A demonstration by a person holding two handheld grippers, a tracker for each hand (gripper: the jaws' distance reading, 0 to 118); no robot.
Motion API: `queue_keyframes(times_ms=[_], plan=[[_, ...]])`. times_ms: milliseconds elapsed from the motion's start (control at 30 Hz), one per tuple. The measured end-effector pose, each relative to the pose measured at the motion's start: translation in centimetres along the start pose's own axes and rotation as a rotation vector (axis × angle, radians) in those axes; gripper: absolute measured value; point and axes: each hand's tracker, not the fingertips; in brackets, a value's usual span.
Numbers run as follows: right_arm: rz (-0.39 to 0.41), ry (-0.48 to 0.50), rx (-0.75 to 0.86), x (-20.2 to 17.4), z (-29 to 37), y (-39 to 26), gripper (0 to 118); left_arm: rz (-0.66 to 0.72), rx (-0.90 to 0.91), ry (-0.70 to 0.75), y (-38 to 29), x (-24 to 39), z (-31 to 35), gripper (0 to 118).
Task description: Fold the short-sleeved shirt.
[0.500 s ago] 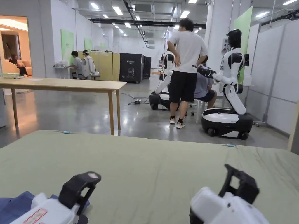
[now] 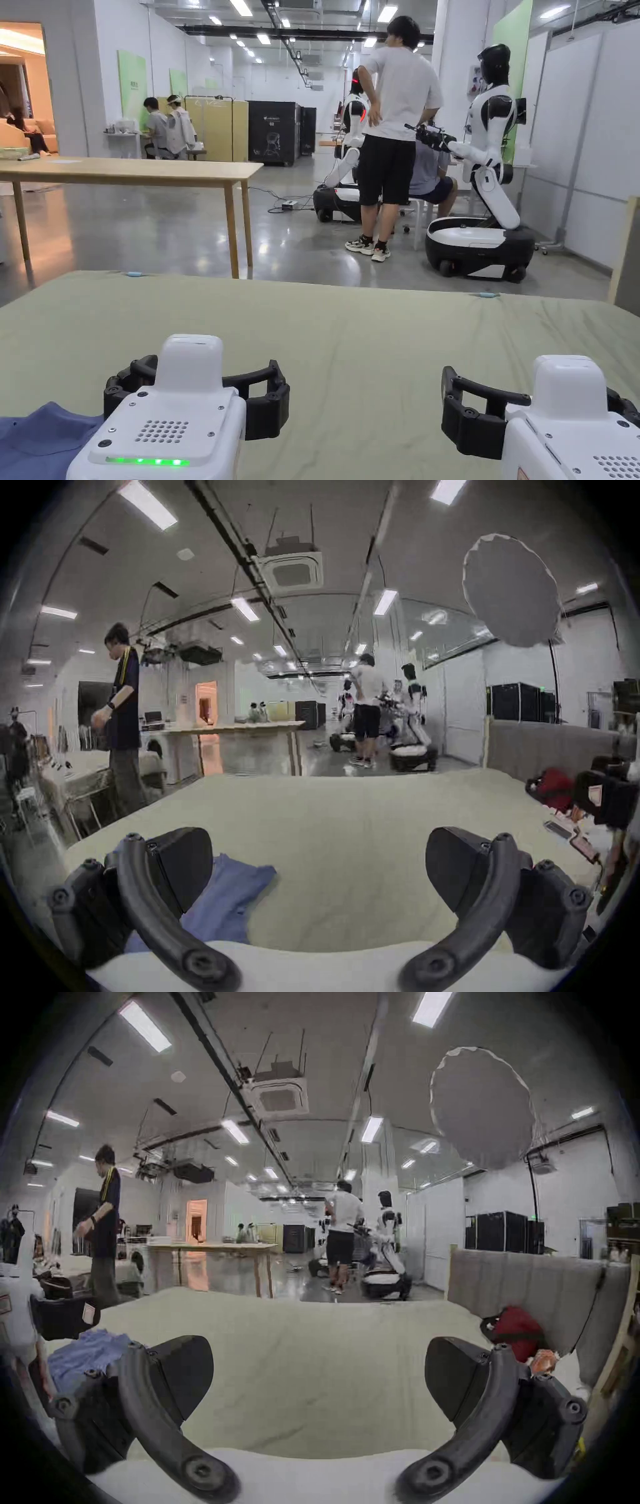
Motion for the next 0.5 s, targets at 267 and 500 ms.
queue_keyframes(times_ms=[267, 500], plan=[[0.026, -0.011, 0.0, -0.6, -0.2, 0.3, 118, 0.049, 0.012, 0.002, 0.8, -0.8, 0.0, 118], [0.009, -0.018, -0.026, -0.4, -0.4, 0.4, 98, 0.041, -0.013, -0.024, 1.0, -0.8, -0.1, 111]])
